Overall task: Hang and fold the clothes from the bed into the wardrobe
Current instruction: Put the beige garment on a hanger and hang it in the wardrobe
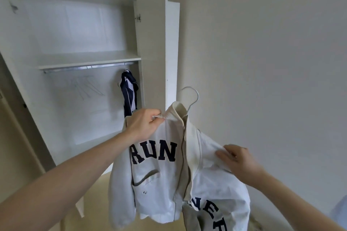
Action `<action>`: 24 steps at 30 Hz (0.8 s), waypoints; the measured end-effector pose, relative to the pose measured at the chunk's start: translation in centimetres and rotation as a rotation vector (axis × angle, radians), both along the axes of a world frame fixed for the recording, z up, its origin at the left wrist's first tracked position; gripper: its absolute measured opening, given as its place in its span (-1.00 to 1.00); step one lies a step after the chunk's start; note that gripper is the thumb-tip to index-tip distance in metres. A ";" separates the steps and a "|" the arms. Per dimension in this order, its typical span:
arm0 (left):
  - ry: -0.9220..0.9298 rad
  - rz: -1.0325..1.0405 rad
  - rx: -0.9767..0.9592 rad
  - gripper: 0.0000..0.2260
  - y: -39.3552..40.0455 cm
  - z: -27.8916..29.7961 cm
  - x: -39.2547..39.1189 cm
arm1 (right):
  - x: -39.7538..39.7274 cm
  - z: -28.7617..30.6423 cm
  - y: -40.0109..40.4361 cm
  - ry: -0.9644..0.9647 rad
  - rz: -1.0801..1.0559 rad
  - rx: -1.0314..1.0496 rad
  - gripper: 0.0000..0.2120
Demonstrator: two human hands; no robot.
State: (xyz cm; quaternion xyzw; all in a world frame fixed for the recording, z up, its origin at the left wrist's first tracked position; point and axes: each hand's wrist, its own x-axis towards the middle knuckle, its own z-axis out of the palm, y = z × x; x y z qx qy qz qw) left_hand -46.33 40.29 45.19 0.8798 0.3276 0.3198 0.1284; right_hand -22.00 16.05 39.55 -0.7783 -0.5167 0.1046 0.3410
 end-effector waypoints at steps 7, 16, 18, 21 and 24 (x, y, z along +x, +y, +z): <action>-0.009 0.009 -0.098 -0.62 7.6 -0.6 -2.0 | -4.3 -1.0 8.5 0.357 0.147 0.081 -0.63; -0.020 0.044 -0.024 -0.65 17.1 -2.8 -2.4 | -5.4 -1.4 20.5 0.389 0.281 0.037 -0.63; 0.018 0.090 -0.002 -0.66 19.1 -3.0 -1.8 | -5.1 -1.9 23.7 0.408 0.298 0.037 -0.69; 0.129 0.157 0.017 -0.72 23.0 -3.3 -0.7 | -3.8 -2.6 28.8 0.412 0.320 0.028 -0.63; 0.232 0.195 0.007 -0.80 27.4 -3.1 0.1 | -2.1 -3.1 33.6 0.368 0.295 0.016 -0.58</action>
